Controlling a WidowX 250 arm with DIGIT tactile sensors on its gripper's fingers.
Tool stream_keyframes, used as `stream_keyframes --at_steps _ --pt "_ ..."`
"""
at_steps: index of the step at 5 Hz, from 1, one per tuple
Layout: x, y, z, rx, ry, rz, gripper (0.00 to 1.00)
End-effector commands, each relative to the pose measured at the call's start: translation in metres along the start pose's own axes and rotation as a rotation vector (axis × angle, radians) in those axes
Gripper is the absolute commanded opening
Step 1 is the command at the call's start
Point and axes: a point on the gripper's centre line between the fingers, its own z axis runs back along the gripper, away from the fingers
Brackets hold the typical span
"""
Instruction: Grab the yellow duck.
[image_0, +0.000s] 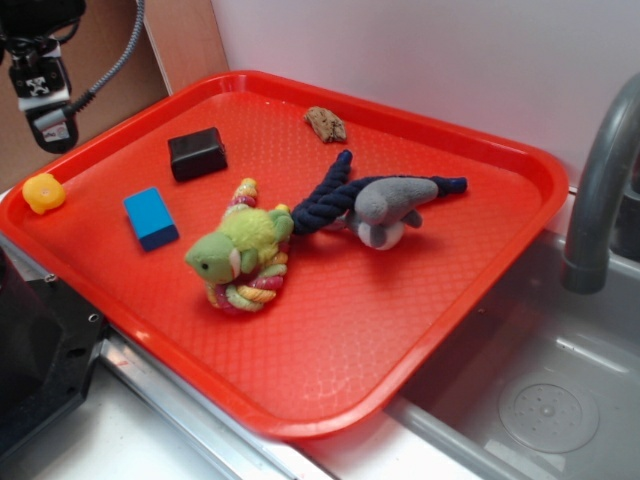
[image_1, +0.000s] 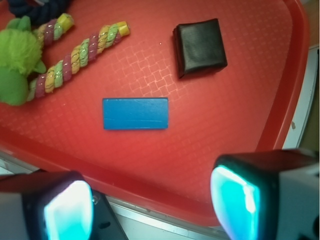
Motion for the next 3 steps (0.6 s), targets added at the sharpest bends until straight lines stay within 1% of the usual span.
stream_keyframes --at_steps 1,2,3 --pt "-0.051 0.044 -0.037 0.031 -0.046 -0.148 1.00" --pt "-0.064 0.066 -0.063 0.037 -0.001 -0.171 1.00" --pt "-0.032 0.076 -0.071 0.063 0.013 -0.209 1.00"
